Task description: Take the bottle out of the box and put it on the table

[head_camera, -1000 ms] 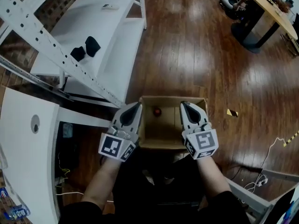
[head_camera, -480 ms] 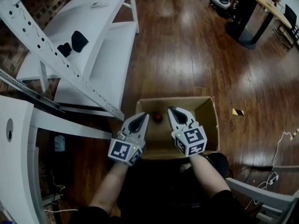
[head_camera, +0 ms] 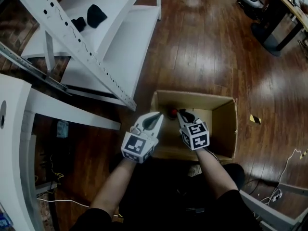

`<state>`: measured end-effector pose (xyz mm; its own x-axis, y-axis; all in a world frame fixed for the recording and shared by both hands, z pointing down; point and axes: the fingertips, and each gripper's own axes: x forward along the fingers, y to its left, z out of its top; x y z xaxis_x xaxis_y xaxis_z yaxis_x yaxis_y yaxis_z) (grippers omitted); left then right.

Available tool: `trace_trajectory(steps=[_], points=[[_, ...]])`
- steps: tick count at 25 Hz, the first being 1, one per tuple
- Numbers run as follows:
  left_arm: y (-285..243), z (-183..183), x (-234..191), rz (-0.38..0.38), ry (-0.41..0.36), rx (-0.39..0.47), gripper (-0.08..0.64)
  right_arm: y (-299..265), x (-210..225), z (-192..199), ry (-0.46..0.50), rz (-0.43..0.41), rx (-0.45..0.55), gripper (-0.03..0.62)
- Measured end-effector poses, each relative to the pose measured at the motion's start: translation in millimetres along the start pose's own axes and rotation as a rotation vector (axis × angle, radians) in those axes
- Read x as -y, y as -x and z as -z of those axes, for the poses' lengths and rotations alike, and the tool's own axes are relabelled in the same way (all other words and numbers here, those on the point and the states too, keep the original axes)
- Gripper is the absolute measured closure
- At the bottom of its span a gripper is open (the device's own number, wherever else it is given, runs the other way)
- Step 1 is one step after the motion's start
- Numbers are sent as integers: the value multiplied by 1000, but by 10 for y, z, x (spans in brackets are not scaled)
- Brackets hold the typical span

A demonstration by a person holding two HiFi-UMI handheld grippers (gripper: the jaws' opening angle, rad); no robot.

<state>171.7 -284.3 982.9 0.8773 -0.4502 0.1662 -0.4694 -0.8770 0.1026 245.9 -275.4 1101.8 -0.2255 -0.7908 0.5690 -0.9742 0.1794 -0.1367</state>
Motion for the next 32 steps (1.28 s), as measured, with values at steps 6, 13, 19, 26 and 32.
trace_trajectory(steps=[6,13,19,26,32], points=[[34,247,-229,-99,53,-114,427,-390,121,476,-17,-6,-132,483],[69,869,-387,-178,147,-338,393,-775,343,924,-28,8,-224,310],[143,956,-431,-221,194,-359,397,-1096,349,1243,-62,-21,-278,258],[315,866,-444,-244,171,-364,397,-1401,424,1466,-110,14,-279,247],[391,889,-431,-261,160,-382,397,-1571,440,1630,-98,34,-291,248]])
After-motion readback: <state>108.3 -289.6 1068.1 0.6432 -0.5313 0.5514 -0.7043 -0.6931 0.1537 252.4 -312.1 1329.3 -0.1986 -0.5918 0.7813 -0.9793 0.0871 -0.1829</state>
